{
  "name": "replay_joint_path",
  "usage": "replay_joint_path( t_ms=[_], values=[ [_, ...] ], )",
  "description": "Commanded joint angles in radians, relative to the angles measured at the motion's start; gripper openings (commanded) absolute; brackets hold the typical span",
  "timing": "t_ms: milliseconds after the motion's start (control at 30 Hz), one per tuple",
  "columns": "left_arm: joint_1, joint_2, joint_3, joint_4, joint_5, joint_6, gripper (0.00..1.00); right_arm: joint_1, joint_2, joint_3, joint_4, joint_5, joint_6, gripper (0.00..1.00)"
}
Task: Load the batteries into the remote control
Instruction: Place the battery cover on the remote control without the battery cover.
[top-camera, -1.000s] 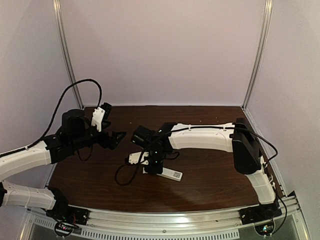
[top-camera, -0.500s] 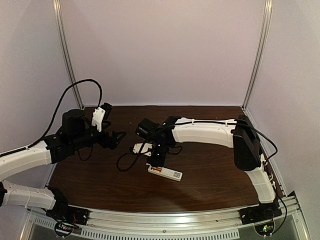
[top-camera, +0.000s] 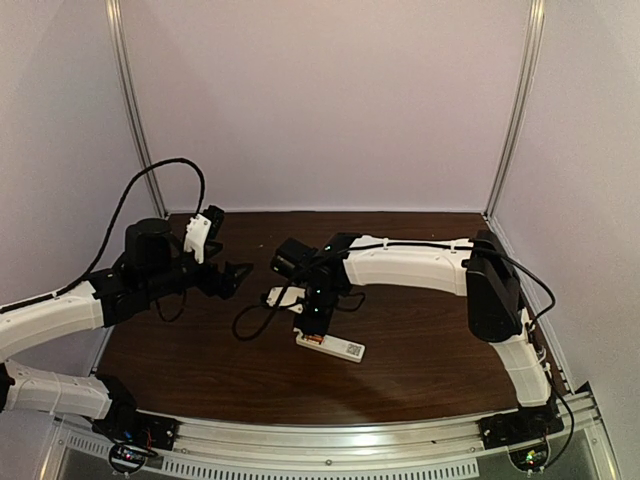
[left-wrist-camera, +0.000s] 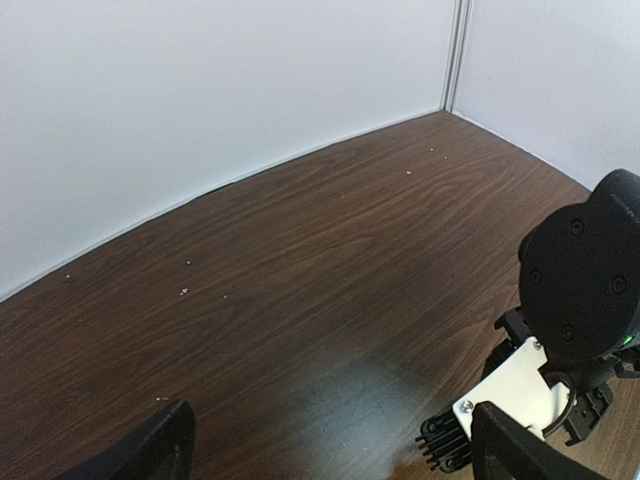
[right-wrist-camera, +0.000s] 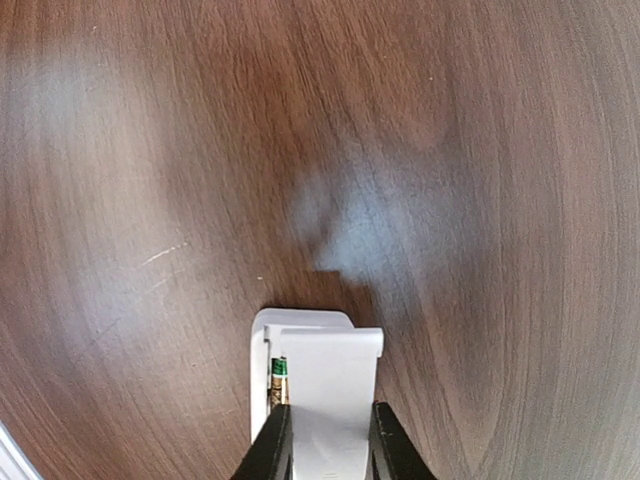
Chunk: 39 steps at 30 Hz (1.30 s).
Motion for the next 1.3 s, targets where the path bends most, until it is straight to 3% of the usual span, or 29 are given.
replay_joint_path(
  t_ms=[0, 1267],
  values=[
    [0.006, 0.006, -0.005, 0.051, 0.005, 0.004, 0.97, 0.000, 0.007, 0.034, -0.026, 0.003, 0.037, 0.16],
    [0.006, 0.009, -0.008, 0.053, 0.008, 0.001, 0.97, 0.001, 0.049, 0.021, -0.041, -0.013, 0.089, 0.27]
  ],
)
